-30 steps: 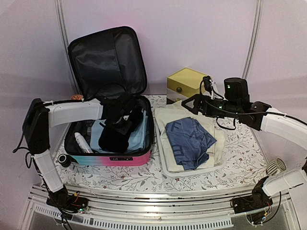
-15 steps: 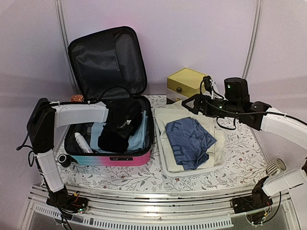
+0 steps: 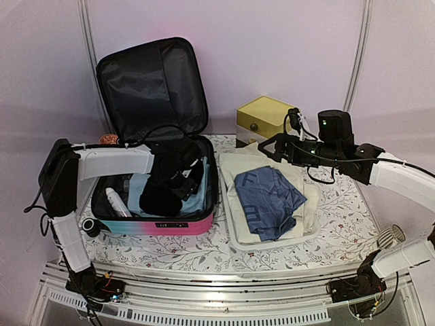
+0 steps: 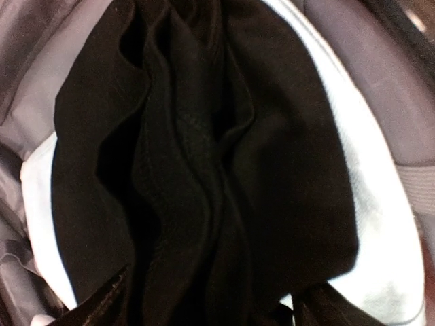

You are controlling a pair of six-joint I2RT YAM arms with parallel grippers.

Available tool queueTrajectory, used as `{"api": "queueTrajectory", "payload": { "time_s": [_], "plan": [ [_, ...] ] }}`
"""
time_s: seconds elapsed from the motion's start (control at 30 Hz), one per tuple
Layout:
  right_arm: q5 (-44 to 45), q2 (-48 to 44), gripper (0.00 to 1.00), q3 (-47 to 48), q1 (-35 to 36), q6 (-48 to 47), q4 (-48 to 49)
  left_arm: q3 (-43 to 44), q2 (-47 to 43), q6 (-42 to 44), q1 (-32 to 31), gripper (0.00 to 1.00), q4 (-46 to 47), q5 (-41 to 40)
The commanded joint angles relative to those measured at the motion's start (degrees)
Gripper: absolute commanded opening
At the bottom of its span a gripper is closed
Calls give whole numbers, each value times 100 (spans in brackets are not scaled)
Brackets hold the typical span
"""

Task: Open, take out, and arrange the luggage
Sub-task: Pick up the clothes from the opened luggage.

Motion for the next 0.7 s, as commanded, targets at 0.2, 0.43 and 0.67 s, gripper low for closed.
{"api": "queueTrajectory", "payload": {
  "time_s": [0.2,0.43,0.67],
  "plan": [
    [-71,-124,99,12,-21,-14,1,145,464,-328,133,76,-445,-393],
    [-61,-132,99,-21,-23,-21,5,135,176,-523,209,52,-543,-777],
    [-72,-134,99,-29,-30,3,-4,114,4,-615,315,35,-693,-1079]
  ]
}}
